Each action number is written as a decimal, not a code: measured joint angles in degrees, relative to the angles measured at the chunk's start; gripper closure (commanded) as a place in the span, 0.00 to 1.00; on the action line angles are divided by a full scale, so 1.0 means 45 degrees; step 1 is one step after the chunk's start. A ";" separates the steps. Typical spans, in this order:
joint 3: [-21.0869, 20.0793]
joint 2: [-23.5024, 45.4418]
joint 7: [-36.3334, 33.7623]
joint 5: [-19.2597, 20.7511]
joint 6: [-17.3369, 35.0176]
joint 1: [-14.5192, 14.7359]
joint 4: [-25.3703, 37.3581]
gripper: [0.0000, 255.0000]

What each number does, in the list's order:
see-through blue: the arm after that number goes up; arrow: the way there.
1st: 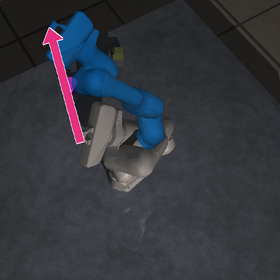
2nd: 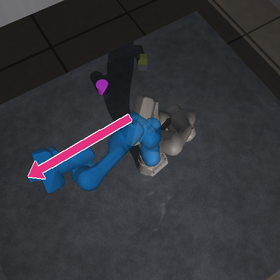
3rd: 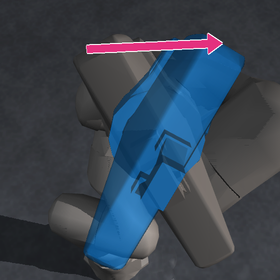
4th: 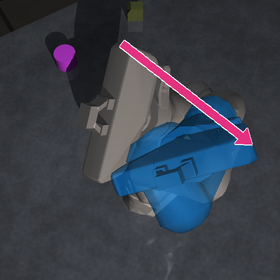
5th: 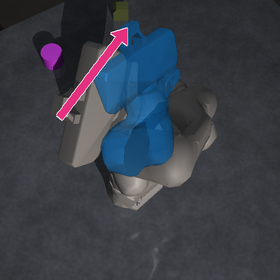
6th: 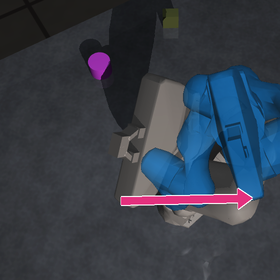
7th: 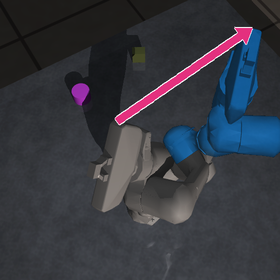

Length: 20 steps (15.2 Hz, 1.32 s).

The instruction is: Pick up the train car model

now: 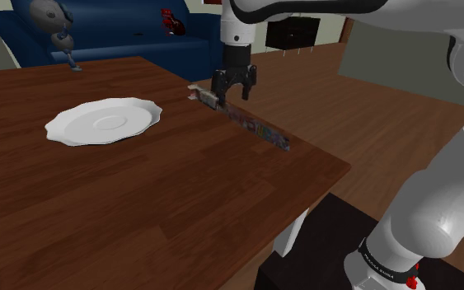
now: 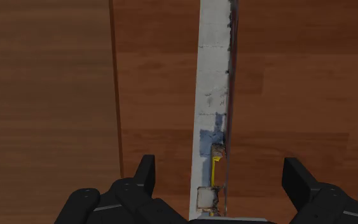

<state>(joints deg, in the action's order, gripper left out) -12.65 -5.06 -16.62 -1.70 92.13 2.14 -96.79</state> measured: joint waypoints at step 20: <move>-0.0069 0.0226 -0.0164 0.0094 0.1289 0.0043 -0.0989 1.00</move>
<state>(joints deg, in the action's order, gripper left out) -12.96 -4.04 -17.35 -1.28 97.92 2.33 -101.24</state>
